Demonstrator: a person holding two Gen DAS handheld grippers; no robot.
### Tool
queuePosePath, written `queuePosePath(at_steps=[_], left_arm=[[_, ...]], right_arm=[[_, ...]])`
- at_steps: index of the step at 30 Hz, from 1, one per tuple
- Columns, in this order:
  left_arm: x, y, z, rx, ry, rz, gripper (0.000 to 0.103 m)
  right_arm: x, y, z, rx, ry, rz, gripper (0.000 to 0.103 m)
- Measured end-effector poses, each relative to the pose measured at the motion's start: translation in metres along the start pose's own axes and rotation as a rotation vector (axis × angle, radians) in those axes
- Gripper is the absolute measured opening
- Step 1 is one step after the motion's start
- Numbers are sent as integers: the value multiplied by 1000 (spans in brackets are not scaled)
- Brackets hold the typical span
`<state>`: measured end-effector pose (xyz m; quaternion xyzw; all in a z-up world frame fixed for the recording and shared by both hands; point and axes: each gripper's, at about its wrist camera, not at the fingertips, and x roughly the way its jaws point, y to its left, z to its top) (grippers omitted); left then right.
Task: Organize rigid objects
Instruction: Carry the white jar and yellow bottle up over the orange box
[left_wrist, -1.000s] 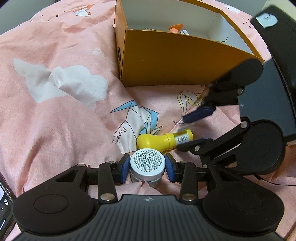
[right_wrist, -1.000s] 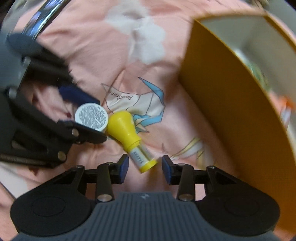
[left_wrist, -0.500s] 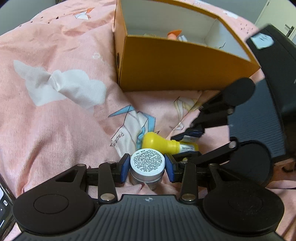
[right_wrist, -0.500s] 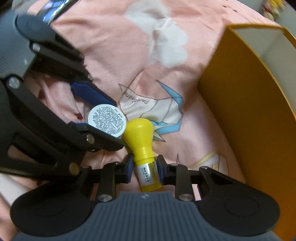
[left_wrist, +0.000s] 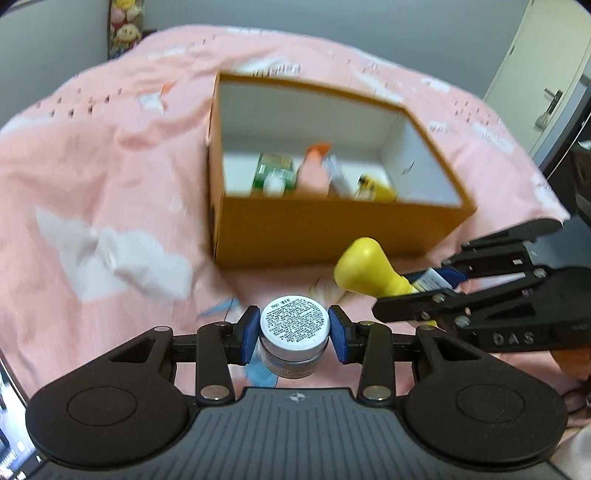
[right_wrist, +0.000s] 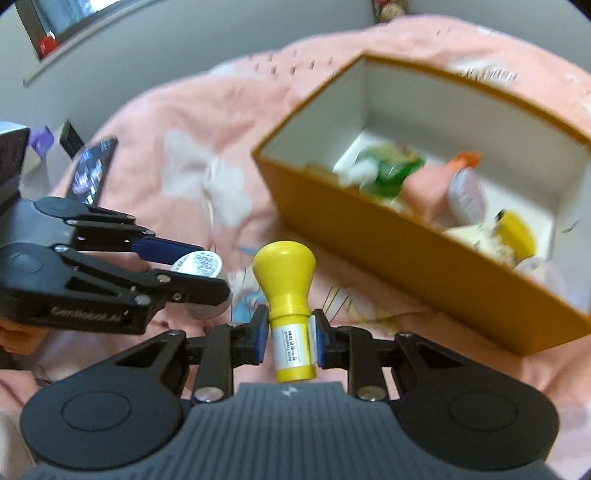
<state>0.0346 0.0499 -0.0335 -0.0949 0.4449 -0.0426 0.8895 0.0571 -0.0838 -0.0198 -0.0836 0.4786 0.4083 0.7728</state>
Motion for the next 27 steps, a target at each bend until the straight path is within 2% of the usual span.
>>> queuePosePath(at_steps=[7,14,20,27], left_arm=[[-12,-23,38,61,-107,-32,45],[1,-33,73,86,-176,-48,45],[29,-8,110,45,-152,-129,45],[65,-3,147,42,-126,-94,45]], right_arm=[[-54,-9,15,19,-133,-54,23],[-65,-28,41,48,-207,-150,23],[-59,-58,66,109,-195,-226,24],[-27,-103,87,202,-124,-291,24]])
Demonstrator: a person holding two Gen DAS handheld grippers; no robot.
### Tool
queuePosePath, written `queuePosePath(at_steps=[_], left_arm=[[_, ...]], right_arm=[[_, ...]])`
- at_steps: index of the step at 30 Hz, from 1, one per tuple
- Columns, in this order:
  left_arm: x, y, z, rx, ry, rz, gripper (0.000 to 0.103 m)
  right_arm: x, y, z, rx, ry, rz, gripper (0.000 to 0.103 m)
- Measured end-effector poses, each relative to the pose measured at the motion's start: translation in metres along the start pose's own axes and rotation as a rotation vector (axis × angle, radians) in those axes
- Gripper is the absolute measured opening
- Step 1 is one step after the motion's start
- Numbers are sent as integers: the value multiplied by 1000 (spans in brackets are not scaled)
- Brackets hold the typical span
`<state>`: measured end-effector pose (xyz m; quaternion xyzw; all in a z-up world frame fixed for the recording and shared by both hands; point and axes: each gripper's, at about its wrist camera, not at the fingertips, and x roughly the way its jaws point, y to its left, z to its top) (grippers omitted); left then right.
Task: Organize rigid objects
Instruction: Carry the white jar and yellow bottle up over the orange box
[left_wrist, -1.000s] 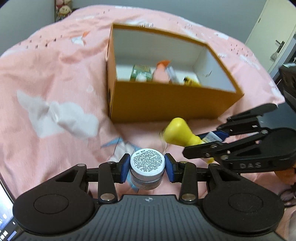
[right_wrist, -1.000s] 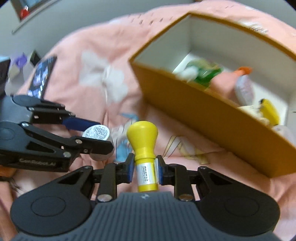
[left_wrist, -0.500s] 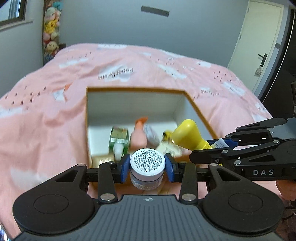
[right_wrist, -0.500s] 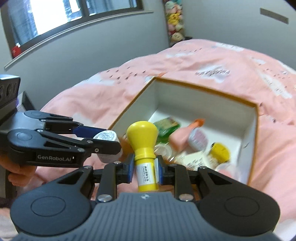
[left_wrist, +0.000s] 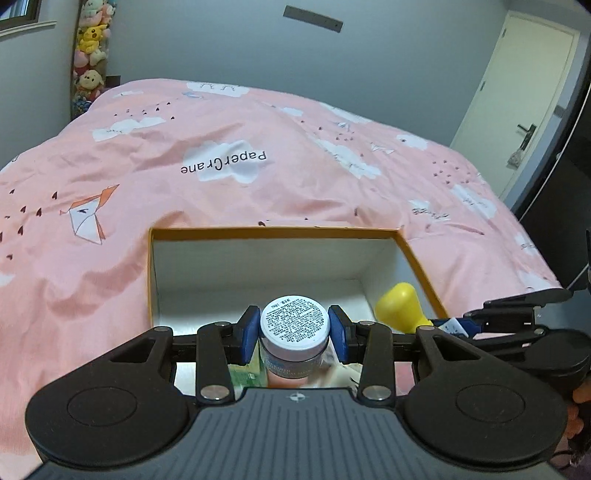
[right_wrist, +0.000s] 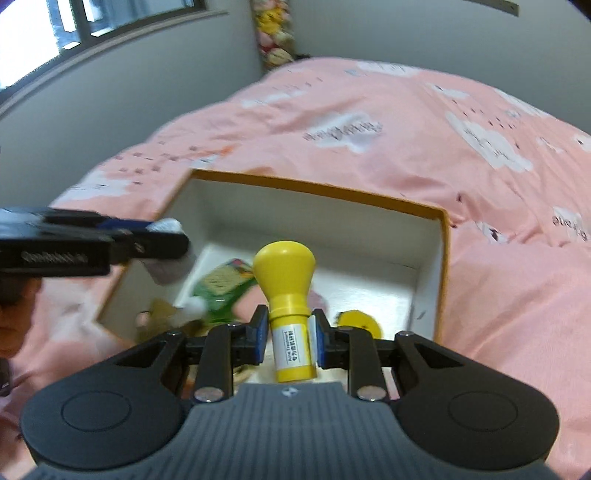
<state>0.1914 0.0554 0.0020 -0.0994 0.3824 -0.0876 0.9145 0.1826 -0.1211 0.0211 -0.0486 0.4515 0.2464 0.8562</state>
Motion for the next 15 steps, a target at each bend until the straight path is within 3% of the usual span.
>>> queuePosePath(at_steps=[6,15], left_arm=[[47,-1,8,17,48,88,45],[98,6,10,-59,107,183,45]], right_arm=[[38,-15,10,40,49,-26,24],[89,-21,25,43,107,-58,23]])
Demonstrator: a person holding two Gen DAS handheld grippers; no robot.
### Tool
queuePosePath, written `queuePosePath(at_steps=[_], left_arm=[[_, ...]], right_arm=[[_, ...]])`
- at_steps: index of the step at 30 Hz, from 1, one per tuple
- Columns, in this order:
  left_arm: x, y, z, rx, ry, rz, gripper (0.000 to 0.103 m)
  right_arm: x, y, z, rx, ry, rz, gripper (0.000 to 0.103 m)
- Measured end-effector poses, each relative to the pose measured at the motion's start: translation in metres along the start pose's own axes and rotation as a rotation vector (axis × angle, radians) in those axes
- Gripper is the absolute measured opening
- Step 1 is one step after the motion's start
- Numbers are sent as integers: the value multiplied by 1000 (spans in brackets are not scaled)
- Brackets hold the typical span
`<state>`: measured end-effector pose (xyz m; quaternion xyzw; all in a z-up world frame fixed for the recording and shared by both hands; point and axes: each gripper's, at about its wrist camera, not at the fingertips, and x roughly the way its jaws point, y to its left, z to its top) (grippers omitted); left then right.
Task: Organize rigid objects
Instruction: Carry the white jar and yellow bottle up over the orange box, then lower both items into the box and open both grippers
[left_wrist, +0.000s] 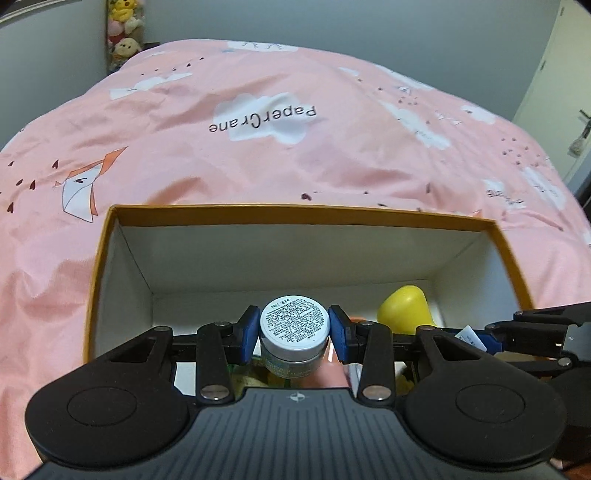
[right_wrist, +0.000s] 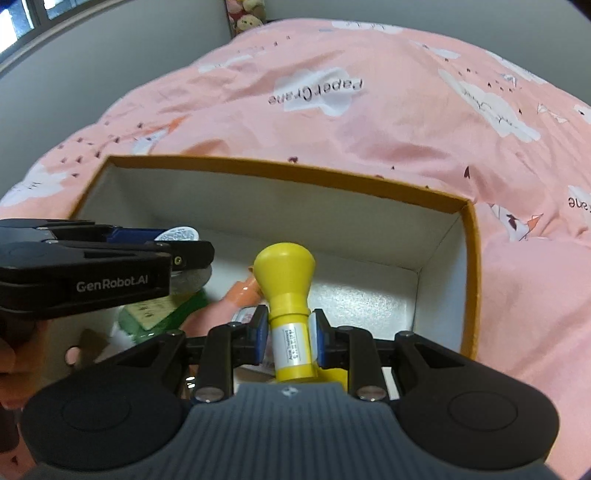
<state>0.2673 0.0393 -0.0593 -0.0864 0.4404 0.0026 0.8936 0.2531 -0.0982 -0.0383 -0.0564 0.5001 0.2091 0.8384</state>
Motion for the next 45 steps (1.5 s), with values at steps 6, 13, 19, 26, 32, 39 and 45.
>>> queuePosePath(at_steps=[6,13,19,26,32,39,45], left_arm=[[20,4,5,-50,50,-9,45],[26,1,3,-36,61,-14,46],[26,-2,4,-35,53,-26,54],[12,-9,4,-26,-20,-56,67],[-14,-14,1,-21,-107,-69,72],[-71,-34,-14,58,-310,-37,74],[-117,-39,-33,49,-433,1,74]], right_arm=[[23,-2,6,11,46,-25,23],[38,-1,6,14,83,-46,24],[32,0,6,26,69,-49,42],[22,4,2,20,57,-48,53],[3,6,-3,28,21,-62,67],[-34,14,-10,10,-48,-75,74],[-78,27,-29,-27,-146,-115,80]])
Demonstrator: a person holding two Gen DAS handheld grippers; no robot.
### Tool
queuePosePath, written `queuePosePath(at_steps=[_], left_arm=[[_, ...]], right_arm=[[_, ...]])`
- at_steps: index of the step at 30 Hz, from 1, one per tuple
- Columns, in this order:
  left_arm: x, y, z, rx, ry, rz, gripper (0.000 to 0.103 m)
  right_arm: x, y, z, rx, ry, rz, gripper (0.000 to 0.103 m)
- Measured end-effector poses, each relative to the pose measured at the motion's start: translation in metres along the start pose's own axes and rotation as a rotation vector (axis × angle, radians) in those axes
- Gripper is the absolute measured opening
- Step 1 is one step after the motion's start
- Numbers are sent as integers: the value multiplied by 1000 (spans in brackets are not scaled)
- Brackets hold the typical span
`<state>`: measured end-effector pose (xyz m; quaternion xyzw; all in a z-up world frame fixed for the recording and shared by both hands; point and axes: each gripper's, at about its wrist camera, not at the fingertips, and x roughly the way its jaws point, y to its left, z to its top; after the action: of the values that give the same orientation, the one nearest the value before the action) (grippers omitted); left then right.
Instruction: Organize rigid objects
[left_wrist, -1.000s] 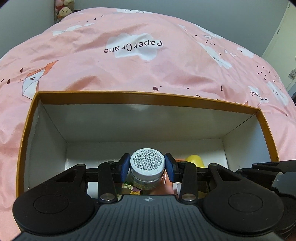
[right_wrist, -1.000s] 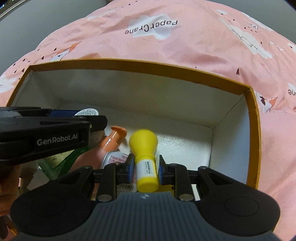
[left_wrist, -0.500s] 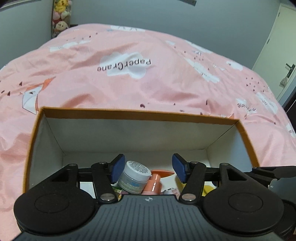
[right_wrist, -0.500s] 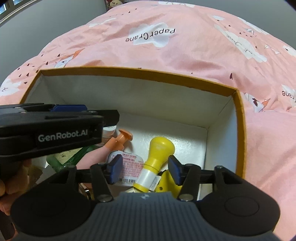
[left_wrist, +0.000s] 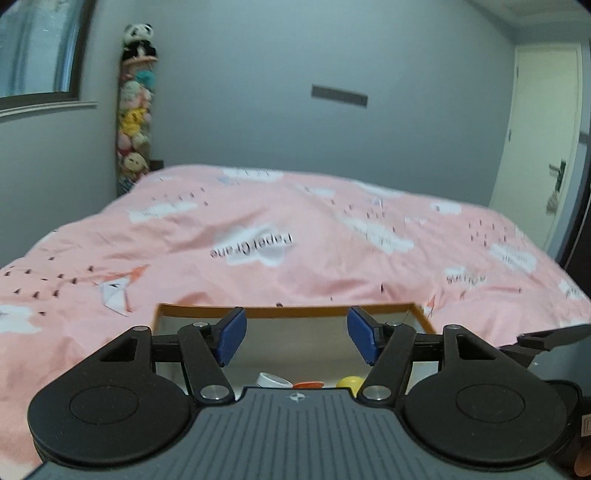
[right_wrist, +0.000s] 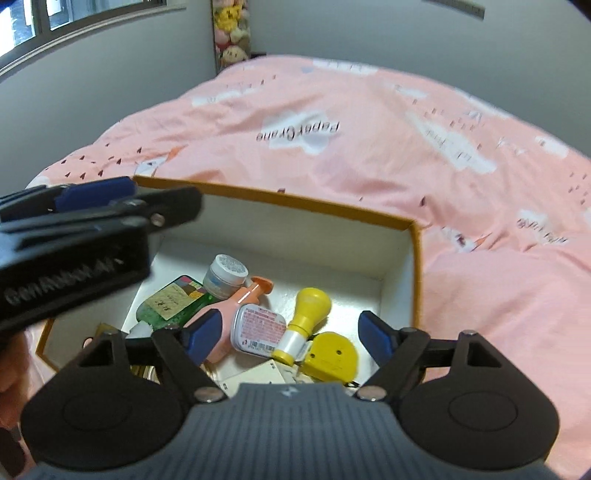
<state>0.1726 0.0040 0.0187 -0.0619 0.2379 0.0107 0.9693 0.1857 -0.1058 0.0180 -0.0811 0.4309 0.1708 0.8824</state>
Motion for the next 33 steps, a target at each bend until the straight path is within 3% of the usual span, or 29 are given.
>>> queuePosePath(at_steps=[8,12,18,20,22,31,33], left_arm=[[-63,-6,-13,63,-101,17,74],[-83,-4,-27,77,-99,-7,73],[-107,8,-47,61,-101,45,74],[-112,13,-51,46,-106,79,80],[-115,18,-57,23,-102,85,87],[-107,23,-79,-6,-5,63,92],[-104,23,-81,-2,15,68,100]], right_arm=[[-65,4,-26,32,-188,-66,83],[-87,10,-42,40,-245,-72,87],[-110,19,-69,84,-289,-82,90],[-116,23,-77,101,-305,-81,91],[-121,27,-87,125,-322,-87,92],[-116,43,-120,115,-346,-132,95],[-112,42,-123,123,-338,-125,97]])
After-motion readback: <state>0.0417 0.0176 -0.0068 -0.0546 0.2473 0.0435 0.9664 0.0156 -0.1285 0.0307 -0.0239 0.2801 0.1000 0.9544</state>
